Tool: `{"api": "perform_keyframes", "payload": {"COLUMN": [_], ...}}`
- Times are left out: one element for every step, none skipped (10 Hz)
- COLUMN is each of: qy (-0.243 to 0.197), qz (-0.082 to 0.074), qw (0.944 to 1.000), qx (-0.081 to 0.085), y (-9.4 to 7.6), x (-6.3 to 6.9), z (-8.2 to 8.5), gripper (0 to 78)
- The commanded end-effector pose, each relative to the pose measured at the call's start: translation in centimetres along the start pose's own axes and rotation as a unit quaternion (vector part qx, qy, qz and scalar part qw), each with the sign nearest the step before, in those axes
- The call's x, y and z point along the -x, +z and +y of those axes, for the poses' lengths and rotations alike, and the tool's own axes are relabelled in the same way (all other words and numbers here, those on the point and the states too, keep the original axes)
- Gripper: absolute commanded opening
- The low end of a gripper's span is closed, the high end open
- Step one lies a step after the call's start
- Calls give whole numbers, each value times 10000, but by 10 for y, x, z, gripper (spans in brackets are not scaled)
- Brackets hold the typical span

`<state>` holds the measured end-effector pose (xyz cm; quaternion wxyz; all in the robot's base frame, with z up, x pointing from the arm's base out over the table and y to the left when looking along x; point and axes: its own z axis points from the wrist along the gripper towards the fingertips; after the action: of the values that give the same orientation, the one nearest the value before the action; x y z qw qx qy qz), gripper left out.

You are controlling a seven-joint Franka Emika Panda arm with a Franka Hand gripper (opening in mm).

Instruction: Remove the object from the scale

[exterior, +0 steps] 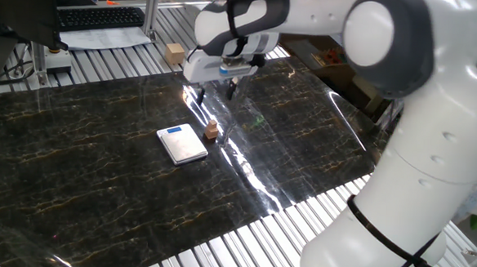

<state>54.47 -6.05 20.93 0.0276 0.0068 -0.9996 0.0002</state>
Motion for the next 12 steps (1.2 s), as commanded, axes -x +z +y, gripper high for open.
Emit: {"api": "perform_keyframes", "payload": {"qy": [89,108,96,65,-12,-78,-147,-161,-224,-203,-191,-171], "qz": [-29,-33,-35,-73,-94,-84,-62,-55,-13,-8,-8,-8], "qw": [10000,9999,9999,9999,9999,9999,9998,9998,9997,9998,9998,9998], "qx": [-22,-30,-43,-63,-80,-85,-84,-84,-79,-79,-79,-78], "y": [-16,-18,-18,-18,-19,-19,-19,-19,-19,-19,-19,-19], "x": [-15,-19,-22,-25,-27,-27,-27,-27,-27,-27,-27,-27], "z": [5,8,11,14,16,16,16,16,16,16,16,16], "gripper": [774,774,774,774,774,774,774,774,774,774,774,13]}}
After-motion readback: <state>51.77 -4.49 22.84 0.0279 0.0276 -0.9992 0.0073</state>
